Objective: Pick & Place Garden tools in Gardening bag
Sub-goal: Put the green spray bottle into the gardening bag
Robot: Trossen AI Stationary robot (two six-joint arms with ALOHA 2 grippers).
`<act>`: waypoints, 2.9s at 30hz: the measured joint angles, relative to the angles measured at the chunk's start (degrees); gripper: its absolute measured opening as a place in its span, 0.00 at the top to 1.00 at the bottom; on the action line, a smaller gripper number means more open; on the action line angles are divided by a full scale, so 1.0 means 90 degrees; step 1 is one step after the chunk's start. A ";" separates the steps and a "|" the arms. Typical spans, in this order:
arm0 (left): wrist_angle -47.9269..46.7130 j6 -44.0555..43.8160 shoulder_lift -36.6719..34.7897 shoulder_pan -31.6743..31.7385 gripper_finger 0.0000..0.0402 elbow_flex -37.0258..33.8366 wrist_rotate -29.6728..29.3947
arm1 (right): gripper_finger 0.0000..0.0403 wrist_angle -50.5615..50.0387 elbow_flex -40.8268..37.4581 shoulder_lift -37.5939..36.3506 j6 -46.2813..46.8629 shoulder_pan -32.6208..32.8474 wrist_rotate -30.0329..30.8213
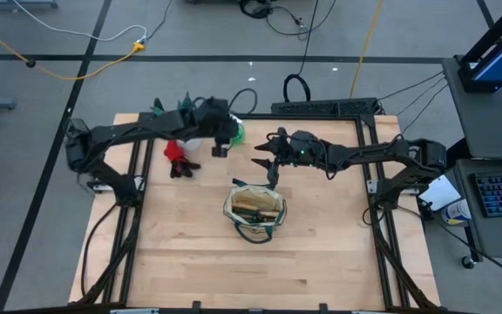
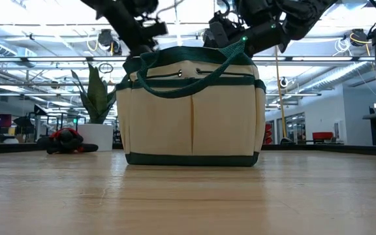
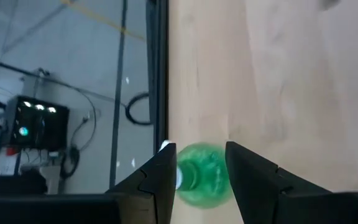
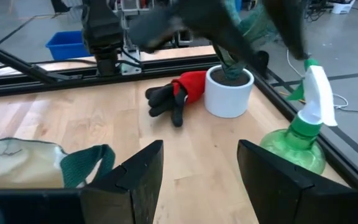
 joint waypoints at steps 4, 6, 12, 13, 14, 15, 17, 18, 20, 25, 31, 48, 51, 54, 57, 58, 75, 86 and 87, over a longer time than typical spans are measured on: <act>-0.0317 0.0448 0.0504 0.0340 0.64 0.0479 0.0002 | 0.51 0.0005 0.0000 0.0000 -0.0001 0.0042 0.0000; -0.0345 0.0696 0.0675 0.0523 0.64 0.0643 -0.0001 | 0.51 0.0004 0.0000 0.0000 -0.0001 0.0042 0.0001; -0.0372 0.1105 0.1042 0.1094 0.64 0.0984 0.0087 | 0.51 0.0008 0.0000 0.0000 -0.0001 0.0042 0.0003; -0.0372 0.1141 0.1089 0.1193 0.64 0.0996 0.0199 | 0.51 0.0010 0.0000 0.0000 -0.0001 0.0042 0.0003; -0.0393 0.1160 0.1136 0.1291 0.64 0.1000 0.0348 | 0.51 0.0009 0.0000 0.0000 -0.0001 0.0042 0.0003; -0.0488 0.1169 0.1175 0.1405 0.64 0.1000 0.0586 | 0.51 0.0009 0.0000 0.0000 -0.0001 0.0042 0.0003; -0.0722 0.1167 0.1238 0.1600 0.64 0.1000 0.1090 | 0.51 0.0009 -0.0002 0.0000 -0.0001 0.0042 0.0003; -0.0744 0.1163 0.1255 0.1682 0.64 0.1000 0.1305 | 0.51 0.0015 -0.0002 0.0000 -0.0001 0.0042 0.0003; -0.0786 0.1144 0.1280 0.1817 0.64 0.1000 0.1553 | 0.51 0.0016 -0.0002 0.0000 -0.0012 0.0042 0.0003; -0.0803 0.1073 0.1378 0.2052 0.64 0.1000 0.1609 | 0.51 0.0014 -0.0002 0.0000 -0.0049 0.0034 0.0006; -0.1080 0.1045 0.1569 0.2161 0.64 0.1000 0.1990 | 0.51 0.0016 -0.0002 0.0000 -0.0050 0.0034 0.0007; -0.1171 0.1017 0.1532 0.1809 0.88 0.0991 0.1977 | 0.51 0.0014 -0.0002 0.0000 -0.0049 0.0034 0.0008; -0.1202 0.0961 0.1324 0.1647 0.87 0.0991 0.1977 | 0.51 0.0014 -0.0003 0.0000 -0.0049 0.0034 0.0008; -0.1266 0.0677 0.1046 0.1435 0.84 0.0991 0.1889 | 0.51 0.0014 -0.0004 0.0000 -0.0015 0.0034 0.0008; -0.1402 0.0464 0.0745 0.1148 0.86 0.0991 0.1711 | 0.51 0.0014 -0.0005 0.0000 -0.0006 0.0034 0.0008; -0.1491 0.0438 0.0636 0.1052 0.87 0.0991 0.1667 | 0.51 0.0011 -0.0005 0.0000 -0.0006 0.0034 0.0008; -0.1790 -0.0067 -0.0499 -0.0728 0.87 0.0988 0.1012 | 0.51 -0.0682 -0.0005 -0.0028 -0.0029 0.0155 0.0003; -0.1805 -0.0486 -0.0505 -0.1666 0.86 0.0988 0.0503 | 0.51 -0.1606 -0.0027 -0.0596 -0.0176 0.1023 0.0037; -0.1800 -0.0547 -0.0505 -0.1735 0.87 0.0988 0.0511 | 0.51 -0.1517 -0.0020 -0.0615 -0.0196 0.1099 0.0112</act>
